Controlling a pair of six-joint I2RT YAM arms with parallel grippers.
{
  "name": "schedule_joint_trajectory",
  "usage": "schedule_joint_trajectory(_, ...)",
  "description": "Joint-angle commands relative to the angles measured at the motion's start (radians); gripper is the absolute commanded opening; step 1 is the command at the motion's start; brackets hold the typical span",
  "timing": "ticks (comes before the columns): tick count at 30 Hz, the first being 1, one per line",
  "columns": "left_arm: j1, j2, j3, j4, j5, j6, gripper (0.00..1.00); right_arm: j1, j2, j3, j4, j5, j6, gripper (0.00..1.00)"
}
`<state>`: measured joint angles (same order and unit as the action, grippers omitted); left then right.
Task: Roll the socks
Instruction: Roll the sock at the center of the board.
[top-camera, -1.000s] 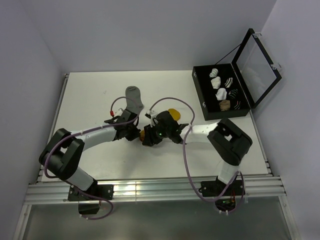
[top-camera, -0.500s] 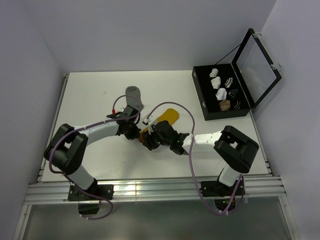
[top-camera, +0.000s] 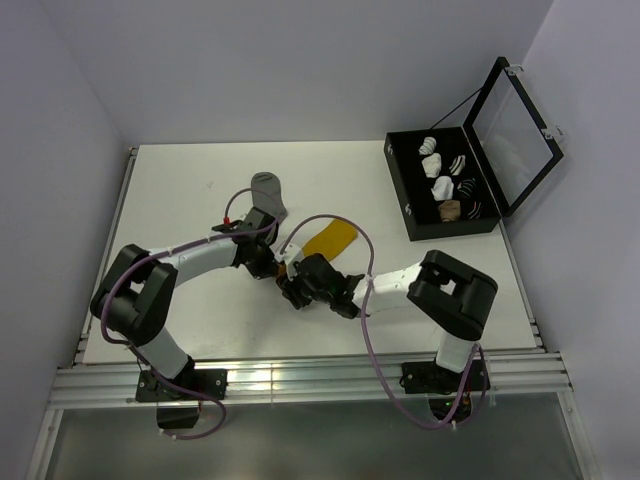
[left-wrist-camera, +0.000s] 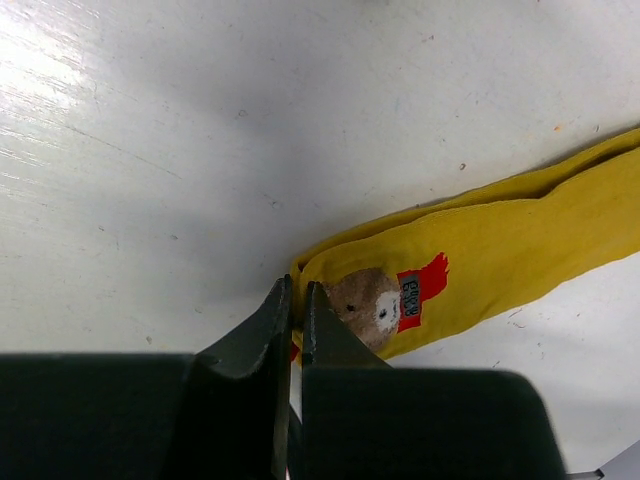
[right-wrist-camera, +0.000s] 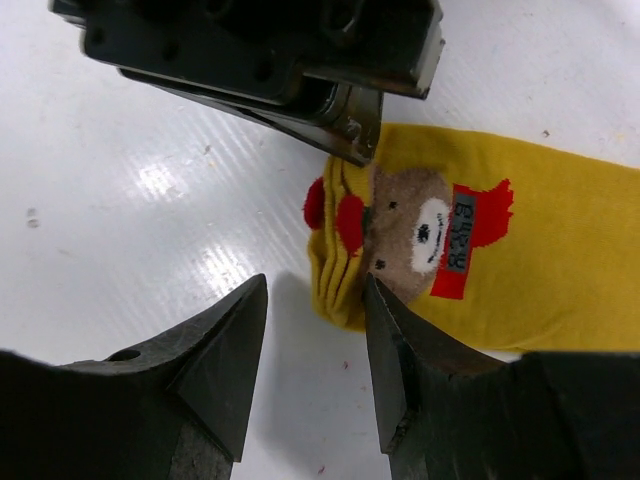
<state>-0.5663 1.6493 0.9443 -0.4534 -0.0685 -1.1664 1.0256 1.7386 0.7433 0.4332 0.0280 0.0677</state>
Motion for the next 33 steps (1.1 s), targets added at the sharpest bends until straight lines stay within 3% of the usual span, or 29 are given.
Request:
schedule_joint_trajectory(1,0.008,0.007,0.037,-0.013,0.015,0.022,0.01,0.017,0.021,0.042,0.027,0.07,-0.026,0.51)
schedule_joint_trajectory(12,0.016,0.004,0.03,-0.016,0.016,0.034,0.0,0.024,-0.102,-0.004,0.05,0.089,-0.008,0.52)
schedule_joint_trajectory(33,0.02,0.006,0.057,-0.037,0.018,0.03,0.0,0.059,0.052,0.097,-0.031,0.125,-0.057,0.51)
